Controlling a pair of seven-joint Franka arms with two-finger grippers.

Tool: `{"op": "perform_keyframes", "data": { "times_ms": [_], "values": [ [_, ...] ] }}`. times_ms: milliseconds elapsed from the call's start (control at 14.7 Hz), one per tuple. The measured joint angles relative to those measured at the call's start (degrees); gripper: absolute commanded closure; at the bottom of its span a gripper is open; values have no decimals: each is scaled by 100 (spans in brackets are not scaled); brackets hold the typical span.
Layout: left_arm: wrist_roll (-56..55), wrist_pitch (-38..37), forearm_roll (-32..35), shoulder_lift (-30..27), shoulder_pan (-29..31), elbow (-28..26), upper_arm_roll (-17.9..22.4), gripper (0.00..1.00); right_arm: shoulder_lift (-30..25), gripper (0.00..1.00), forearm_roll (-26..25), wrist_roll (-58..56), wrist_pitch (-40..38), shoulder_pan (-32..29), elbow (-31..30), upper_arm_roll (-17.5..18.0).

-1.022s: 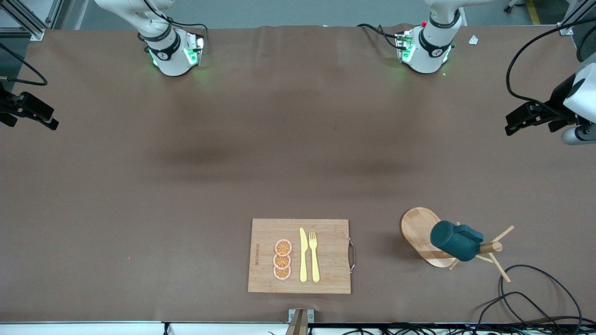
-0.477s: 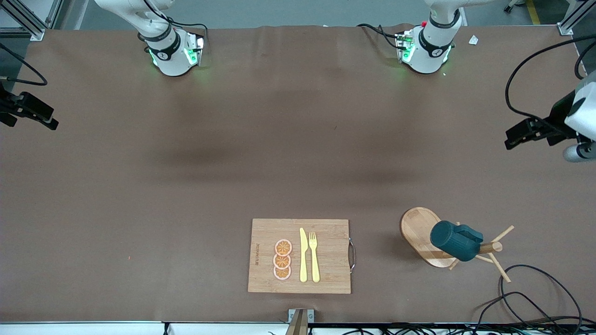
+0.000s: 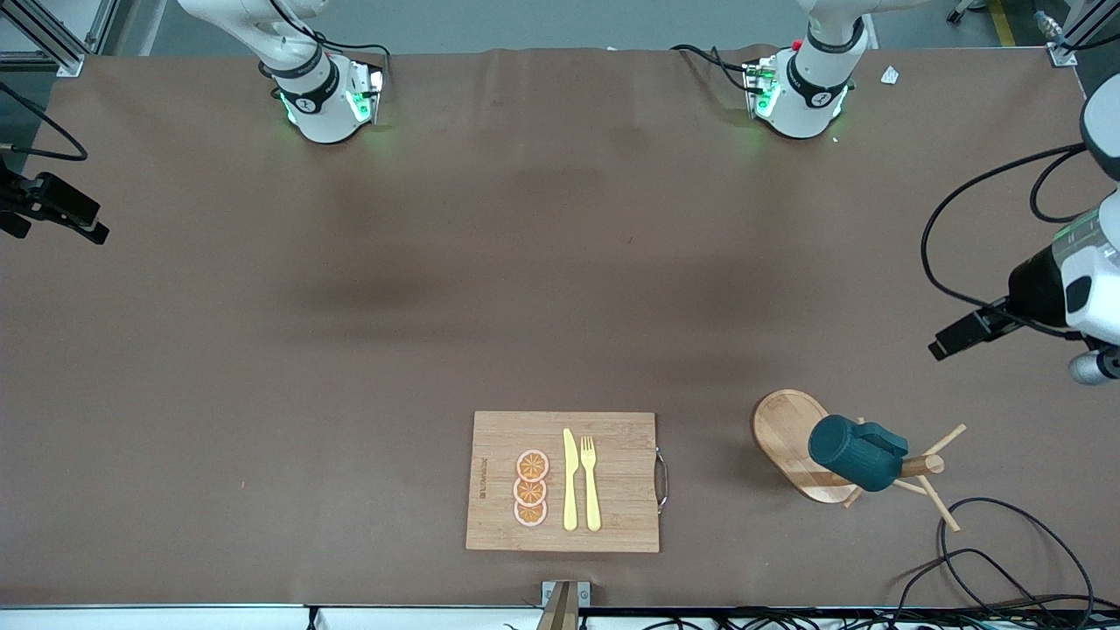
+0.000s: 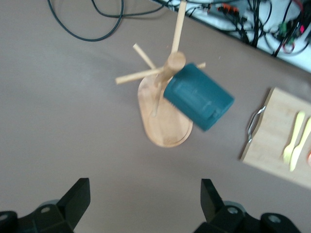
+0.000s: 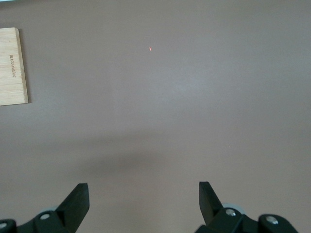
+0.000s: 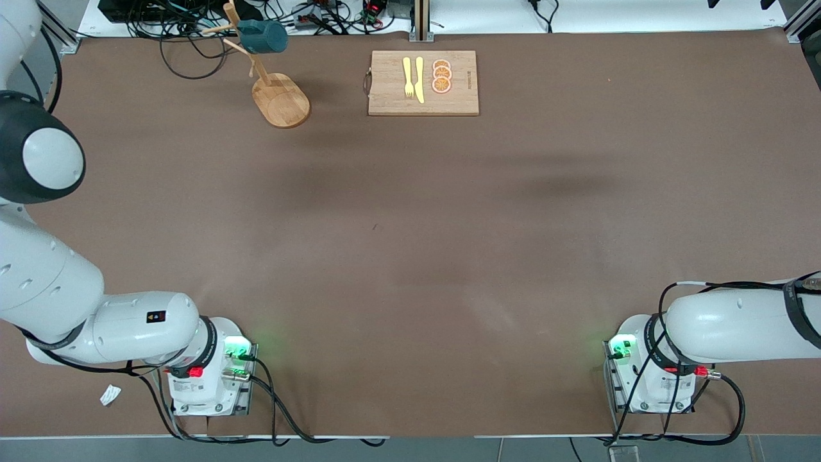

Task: Transfer cup from left to right arm and place
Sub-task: 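Move the left gripper toward the teal mug on the wooden stand, then close the left gripper around the teal mug's body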

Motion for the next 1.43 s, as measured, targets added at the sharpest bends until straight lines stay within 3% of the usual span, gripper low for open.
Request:
{"op": "perform_keyframes", "data": {
  "times_ms": [545, 953, 1430],
  "values": [
    [-1365, 1336, -582, 805, 127, 174, 6, 0, 0, 0, 0, -4, -1, 0, 0, -4],
    [-2778, 1596, -1046, 1422, 63, 581, -61, 0, 0, 0, 0, -7, 0, 0, 0, -4],
    [-3195, 1618, -1199, 1788, 25, 608, -84, 0, 0, 0, 0, -8, 0, 0, 0, -4]
  ]
}}
